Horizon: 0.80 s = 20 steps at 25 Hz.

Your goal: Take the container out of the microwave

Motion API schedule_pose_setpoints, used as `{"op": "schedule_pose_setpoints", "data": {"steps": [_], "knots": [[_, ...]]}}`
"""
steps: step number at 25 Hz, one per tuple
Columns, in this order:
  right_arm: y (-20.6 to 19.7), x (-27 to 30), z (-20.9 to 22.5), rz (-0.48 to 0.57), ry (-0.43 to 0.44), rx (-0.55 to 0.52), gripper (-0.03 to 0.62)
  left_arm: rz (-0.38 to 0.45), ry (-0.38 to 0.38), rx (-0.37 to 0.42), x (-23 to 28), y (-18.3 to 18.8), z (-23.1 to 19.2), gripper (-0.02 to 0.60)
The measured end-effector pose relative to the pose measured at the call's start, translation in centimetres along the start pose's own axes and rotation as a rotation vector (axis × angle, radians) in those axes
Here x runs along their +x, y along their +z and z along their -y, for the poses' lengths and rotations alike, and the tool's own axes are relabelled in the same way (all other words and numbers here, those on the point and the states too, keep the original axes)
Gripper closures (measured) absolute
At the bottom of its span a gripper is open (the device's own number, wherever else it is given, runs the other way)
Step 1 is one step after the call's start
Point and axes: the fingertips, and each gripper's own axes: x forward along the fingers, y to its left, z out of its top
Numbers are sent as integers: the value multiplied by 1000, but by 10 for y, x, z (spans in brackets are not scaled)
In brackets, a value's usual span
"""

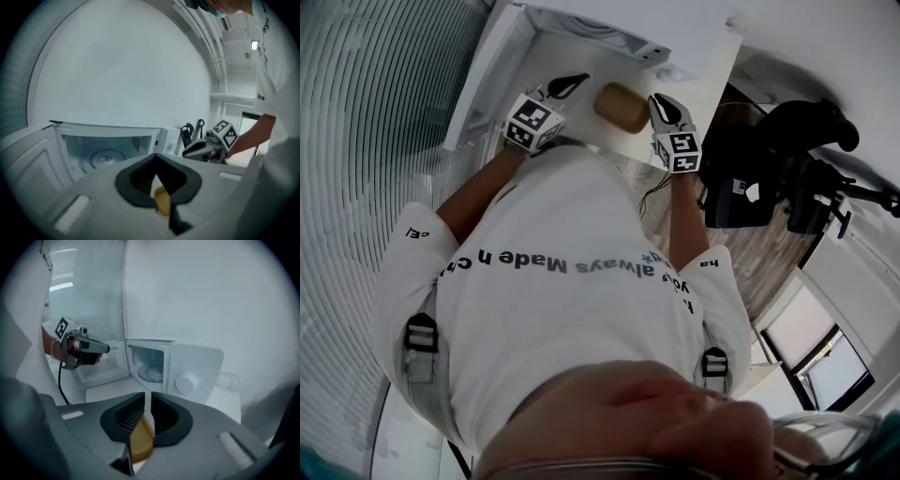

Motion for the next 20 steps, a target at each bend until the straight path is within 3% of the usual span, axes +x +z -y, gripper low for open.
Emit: {"op": "schedule_pose_setpoints", "data": {"steps": [9, 20], "knots": [[83, -26, -22, 167, -76, 104, 566, 48, -32, -7, -2, 30, 7, 578], [160, -54, -53, 245, -139, 84, 569, 139, -44, -3, -30, 92, 18, 578]]}}
